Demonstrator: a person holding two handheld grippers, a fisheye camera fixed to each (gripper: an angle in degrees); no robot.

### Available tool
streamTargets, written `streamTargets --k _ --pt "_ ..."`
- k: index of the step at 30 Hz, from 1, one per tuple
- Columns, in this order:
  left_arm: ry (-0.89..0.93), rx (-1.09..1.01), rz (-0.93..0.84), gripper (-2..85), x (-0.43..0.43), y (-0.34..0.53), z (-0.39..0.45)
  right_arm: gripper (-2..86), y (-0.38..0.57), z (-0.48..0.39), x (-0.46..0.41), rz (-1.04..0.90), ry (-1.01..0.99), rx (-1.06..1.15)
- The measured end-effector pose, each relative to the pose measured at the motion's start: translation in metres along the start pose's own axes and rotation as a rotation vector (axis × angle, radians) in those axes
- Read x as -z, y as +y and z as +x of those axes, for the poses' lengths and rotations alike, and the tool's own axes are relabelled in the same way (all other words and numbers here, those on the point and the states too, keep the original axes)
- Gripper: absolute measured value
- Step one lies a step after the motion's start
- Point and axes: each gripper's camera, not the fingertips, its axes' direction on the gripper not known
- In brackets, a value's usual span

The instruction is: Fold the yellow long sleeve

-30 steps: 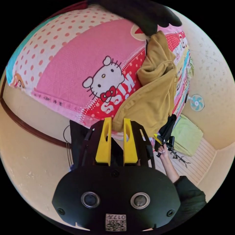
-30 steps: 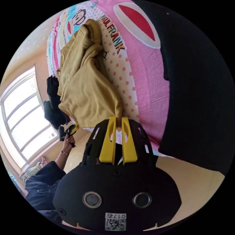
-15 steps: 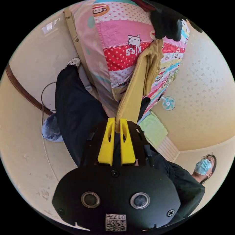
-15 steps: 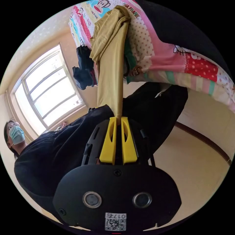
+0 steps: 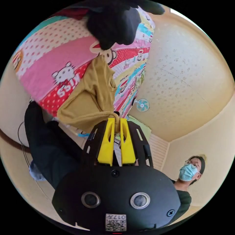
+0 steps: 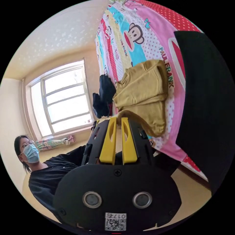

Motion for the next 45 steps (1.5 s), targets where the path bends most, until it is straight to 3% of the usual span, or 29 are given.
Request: streamTargets --k 4,7,9,13,14,19,21,25,30,33,37,39,41,45 --pt "-0.07 -0.149 0.191 10.6 -0.024 -0.083 0.003 4.0 -0.101 0.003 -0.021 0.208 -0.09 0.034" --pt "-0.14 -0.084 0.25 12.3 -0.037 -0.093 -0.024 4.3 -0.116 0.01 -0.045 0.344 -0.09 -0.053" --pt "-0.215 -0.075 0.256 12.5 -0.042 -0.082 -0.039 4.9 -0.116 0.007 -0.073 0.294 -0.003 -0.039" --pt "-0.507 -0.036 0.297 14.2 -0.047 -0.026 -0.081 8.3 -0.086 0.011 -0.143 0.147 0.534 -0.009" --pt "-0.513 -0.033 0.297 14.8 -0.048 -0.02 -0.088 9.2 -0.075 0.021 -0.156 0.139 0.611 -0.01" --pt "-0.422 -0.01 0.12 14.0 -0.077 -0.002 -0.143 5.1 -0.066 0.073 -0.203 -0.115 0.597 -0.037" --pt "-0.427 -0.002 0.137 12.8 -0.079 0.002 -0.149 4.2 -0.059 0.074 -0.195 -0.059 0.698 -0.057" --pt "-0.266 0.058 0.218 14.6 -0.084 0.006 -0.17 3.5 -0.055 0.093 -0.187 -0.006 0.63 -0.182" --pt "-0.327 0.099 0.252 9.4 -0.1 0.01 -0.172 3.3 -0.061 0.014 -0.213 0.183 0.814 0.068" --pt "-0.295 0.088 0.332 6.6 -0.102 0.026 -0.162 1.8 -0.078 -0.014 -0.276 0.069 0.748 0.304" --pt "-0.211 -0.03 0.332 6.0 -0.112 0.037 -0.13 1.0 -0.115 0.062 -0.382 -0.357 0.953 0.178" --pt "-0.217 -0.131 0.269 5.6 -0.126 0.035 -0.105 0.9 -0.119 0.069 -0.381 -0.353 0.908 0.19" --pt "-0.274 -0.263 0.176 5.5 -0.153 0.034 -0.071 0.7 -0.117 0.057 -0.343 -0.224 0.77 0.191" --pt "-0.461 -0.56 -0.064 5.3 -0.258 0.05 -0.002 0.5 -0.078 0.056 -0.277 -0.066 0.627 0.219"
